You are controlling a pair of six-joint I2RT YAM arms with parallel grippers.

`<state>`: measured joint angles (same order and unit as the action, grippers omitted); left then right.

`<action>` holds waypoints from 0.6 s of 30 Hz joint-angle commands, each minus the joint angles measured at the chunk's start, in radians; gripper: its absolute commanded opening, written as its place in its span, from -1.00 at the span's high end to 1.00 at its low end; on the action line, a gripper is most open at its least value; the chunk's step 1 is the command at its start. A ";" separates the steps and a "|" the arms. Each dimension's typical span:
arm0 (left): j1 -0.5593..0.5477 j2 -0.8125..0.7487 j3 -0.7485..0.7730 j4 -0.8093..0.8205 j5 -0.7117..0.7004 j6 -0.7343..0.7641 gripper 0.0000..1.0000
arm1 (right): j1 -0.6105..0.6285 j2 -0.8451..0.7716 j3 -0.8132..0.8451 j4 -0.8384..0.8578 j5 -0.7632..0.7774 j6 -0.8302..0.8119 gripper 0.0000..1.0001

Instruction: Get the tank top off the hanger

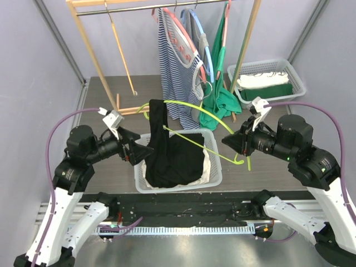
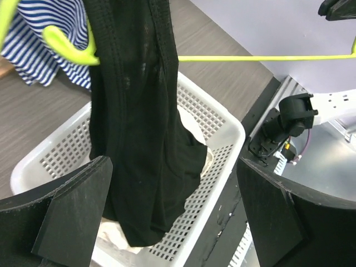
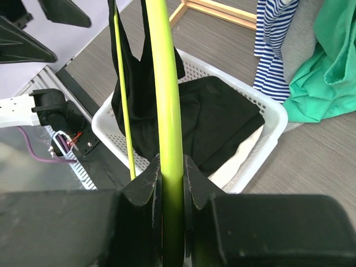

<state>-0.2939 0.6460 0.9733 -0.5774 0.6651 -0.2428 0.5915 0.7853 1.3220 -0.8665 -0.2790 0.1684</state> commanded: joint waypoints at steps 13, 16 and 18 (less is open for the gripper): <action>-0.180 0.147 0.050 0.177 -0.213 0.103 -0.99 | -0.001 -0.017 -0.009 0.123 -0.100 0.031 0.98; -0.186 0.142 0.047 0.175 -0.208 0.114 -0.99 | -0.002 -0.009 -0.004 0.113 -0.098 0.022 0.98; -0.186 0.141 0.054 0.166 -0.191 0.134 -0.62 | -0.001 -0.006 0.000 0.109 -0.094 0.014 0.98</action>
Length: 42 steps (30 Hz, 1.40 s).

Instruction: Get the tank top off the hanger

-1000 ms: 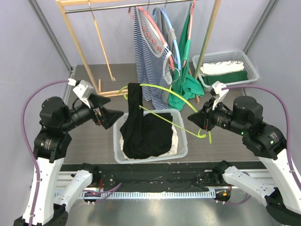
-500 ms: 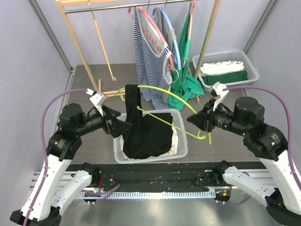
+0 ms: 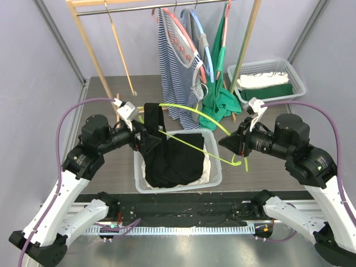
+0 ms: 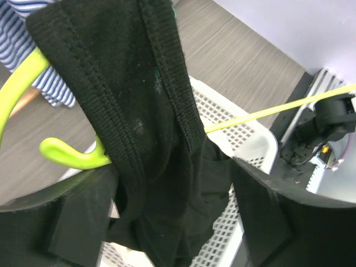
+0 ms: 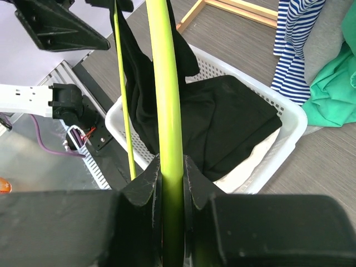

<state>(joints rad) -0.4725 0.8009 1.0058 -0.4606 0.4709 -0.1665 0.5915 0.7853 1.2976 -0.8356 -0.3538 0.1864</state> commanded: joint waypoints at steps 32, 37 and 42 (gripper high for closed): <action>0.077 0.082 0.411 -0.016 0.268 0.007 0.74 | -0.001 -0.187 0.238 -0.254 0.199 -0.036 0.98; 0.014 0.191 0.519 -0.016 0.371 -0.047 0.81 | -0.001 -0.166 0.239 -0.201 0.245 -0.024 0.98; -0.078 0.199 0.437 -0.079 0.362 0.033 0.79 | -0.001 -0.127 0.238 -0.151 0.323 -0.050 0.98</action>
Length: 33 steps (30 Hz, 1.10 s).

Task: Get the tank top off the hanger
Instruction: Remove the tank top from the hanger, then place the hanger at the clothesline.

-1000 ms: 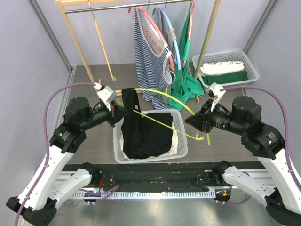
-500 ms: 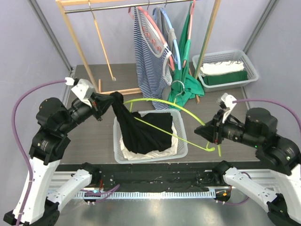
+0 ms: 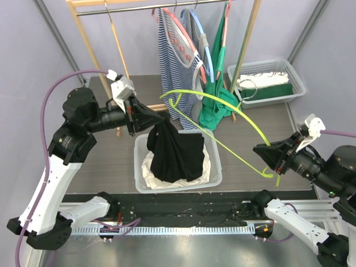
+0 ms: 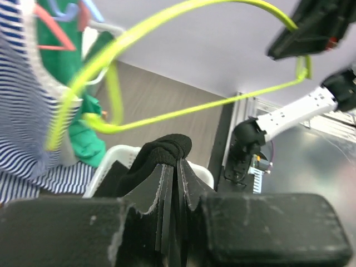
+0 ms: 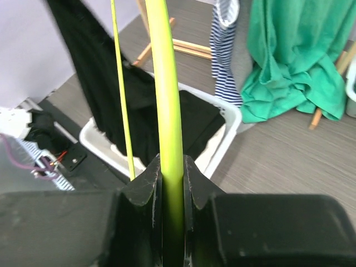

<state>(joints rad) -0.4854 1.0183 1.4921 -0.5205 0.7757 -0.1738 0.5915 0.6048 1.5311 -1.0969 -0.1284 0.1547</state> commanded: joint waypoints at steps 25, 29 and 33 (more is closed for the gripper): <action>-0.278 0.155 -0.349 -0.351 -0.723 0.593 -0.99 | -0.002 0.284 0.131 0.359 0.078 -0.037 0.98; -0.321 0.158 -0.366 -0.461 -0.814 0.600 -0.99 | -0.001 0.377 0.191 0.351 0.124 -0.040 0.98; -0.357 0.086 -0.502 -0.451 -0.864 0.657 -1.00 | -0.001 0.432 0.239 0.356 0.202 -0.033 0.98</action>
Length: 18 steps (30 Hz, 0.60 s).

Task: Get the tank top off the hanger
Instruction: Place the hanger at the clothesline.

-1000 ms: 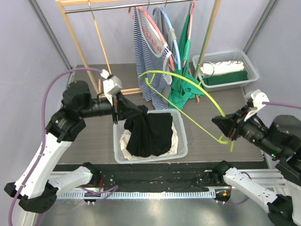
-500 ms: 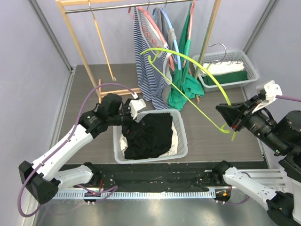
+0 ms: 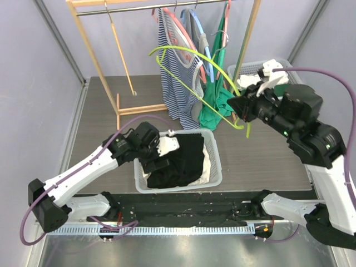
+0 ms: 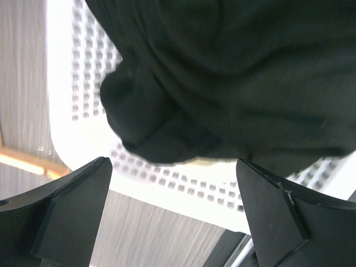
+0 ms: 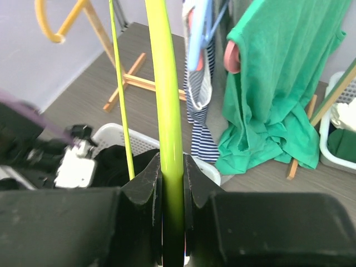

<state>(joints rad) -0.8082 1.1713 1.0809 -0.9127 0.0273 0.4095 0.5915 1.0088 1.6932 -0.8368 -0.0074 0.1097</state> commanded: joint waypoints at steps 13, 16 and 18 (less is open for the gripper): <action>-0.043 -0.021 0.464 -0.343 -0.078 0.066 -0.99 | 0.031 0.232 0.305 0.035 0.139 -0.027 0.98; -0.042 0.007 0.661 -0.478 -0.035 0.017 -0.99 | 0.148 0.299 0.355 0.015 0.252 -0.065 0.98; -0.043 0.045 0.888 -0.564 0.043 0.006 -0.99 | 0.253 0.361 0.401 0.002 0.375 -0.103 0.98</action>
<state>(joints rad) -0.8482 1.1816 1.6859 -1.2255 -0.0559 0.4690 0.6968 1.2797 2.0075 -0.8665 0.1947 0.0742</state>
